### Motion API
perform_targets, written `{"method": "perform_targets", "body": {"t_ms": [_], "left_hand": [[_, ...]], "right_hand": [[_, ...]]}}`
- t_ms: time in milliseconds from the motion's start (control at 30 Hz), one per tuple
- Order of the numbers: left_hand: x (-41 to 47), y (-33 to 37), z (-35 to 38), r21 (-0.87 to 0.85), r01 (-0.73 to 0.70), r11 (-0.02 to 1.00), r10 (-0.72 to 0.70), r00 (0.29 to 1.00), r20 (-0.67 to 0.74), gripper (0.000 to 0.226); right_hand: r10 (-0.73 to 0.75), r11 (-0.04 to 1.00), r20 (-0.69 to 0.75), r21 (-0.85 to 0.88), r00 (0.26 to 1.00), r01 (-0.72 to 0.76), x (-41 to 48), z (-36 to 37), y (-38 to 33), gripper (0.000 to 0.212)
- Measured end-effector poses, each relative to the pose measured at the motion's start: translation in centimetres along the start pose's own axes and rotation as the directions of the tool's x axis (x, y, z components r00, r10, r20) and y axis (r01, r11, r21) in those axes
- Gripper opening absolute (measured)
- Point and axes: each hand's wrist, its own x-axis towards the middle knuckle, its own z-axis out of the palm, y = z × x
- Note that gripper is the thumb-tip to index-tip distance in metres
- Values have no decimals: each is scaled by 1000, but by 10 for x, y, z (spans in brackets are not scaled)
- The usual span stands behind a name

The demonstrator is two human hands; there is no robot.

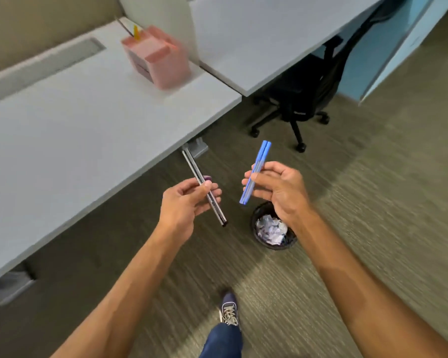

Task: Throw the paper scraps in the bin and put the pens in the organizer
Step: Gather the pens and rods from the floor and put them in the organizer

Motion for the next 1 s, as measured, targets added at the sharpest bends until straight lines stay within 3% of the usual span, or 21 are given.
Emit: {"method": "perform_targets", "body": {"t_ms": [67, 233, 333, 633, 767, 1000], "left_hand": [[-8, 26, -13, -10, -30, 1000, 29, 999, -30, 20], [-19, 70, -38, -65, -78, 995, 73, 994, -79, 23], [-18, 87, -49, -93, -98, 991, 87, 990, -110, 22], [11, 122, -67, -100, -148, 984, 127, 973, -193, 22], [40, 143, -67, -76, -168, 983, 147, 963, -226, 34], [109, 176, -59, -58, -160, 985, 133, 936, -325, 21]], "right_hand": [[-37, 999, 18, -16, 999, 37, -1, 26, -12, 29], [-92, 995, 136, -29, 986, 97, 4, 71, -34, 79], [-91, 993, 222, -56, 971, 105, 11, 92, -45, 94], [-63, 982, 343, -144, 937, 119, 55, 141, -72, 84], [-31, 980, 373, -173, 927, 103, 92, 157, -84, 82], [-15, 962, 386, -247, 923, 119, 173, 181, -108, 79]]}}
